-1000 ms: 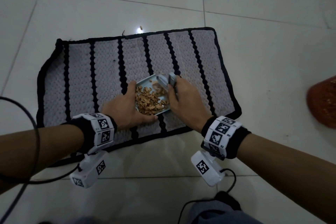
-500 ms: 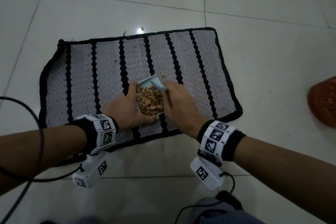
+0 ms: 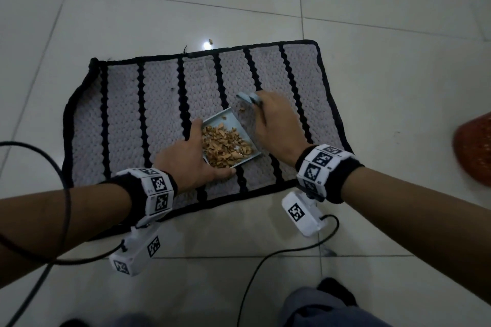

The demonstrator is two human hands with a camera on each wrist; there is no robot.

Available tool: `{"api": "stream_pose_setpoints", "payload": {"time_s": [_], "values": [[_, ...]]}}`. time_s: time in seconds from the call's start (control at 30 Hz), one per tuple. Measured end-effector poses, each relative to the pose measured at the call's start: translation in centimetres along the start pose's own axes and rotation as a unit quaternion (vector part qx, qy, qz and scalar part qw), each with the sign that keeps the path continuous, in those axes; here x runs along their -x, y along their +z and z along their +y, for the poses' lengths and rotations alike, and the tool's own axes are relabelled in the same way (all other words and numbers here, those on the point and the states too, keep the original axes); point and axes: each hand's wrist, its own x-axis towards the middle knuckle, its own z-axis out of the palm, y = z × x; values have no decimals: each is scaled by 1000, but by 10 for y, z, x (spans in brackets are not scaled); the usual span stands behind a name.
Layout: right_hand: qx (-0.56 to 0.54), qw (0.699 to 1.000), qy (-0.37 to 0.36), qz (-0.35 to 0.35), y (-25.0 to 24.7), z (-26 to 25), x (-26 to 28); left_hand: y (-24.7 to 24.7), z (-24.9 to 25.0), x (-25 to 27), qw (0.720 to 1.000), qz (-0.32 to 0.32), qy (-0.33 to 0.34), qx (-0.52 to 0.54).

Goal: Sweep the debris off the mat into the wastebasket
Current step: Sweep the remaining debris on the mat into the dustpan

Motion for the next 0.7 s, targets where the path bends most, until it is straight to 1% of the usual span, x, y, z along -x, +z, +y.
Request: {"api": "stream_pose_setpoints", "payload": {"time_s": [0.07,0.23,0.33,0.4,0.47,0.6,0.7], "values": [[-4,1000,-5,0,4,-9,3,1,0,0,1000,1,1,8],[-50,999,-4,-4,6,-38,31,1,1,-1,1000,6,7,27],[-79,996,29,36,-10,-44,32,0,1,0,999,3,6,33],[-93,991,52,80,-25,-39,27,-1,1,0,999,-5,2,31],[-97,987,83,97,-38,-27,22,-2,0,1,999,-14,2,32],[-91,984,138,71,-50,-1,15,-4,0,2,999,-17,7,41],[-80,984,145,69,-50,8,16,-4,-1,4,999,-21,5,43]]}}
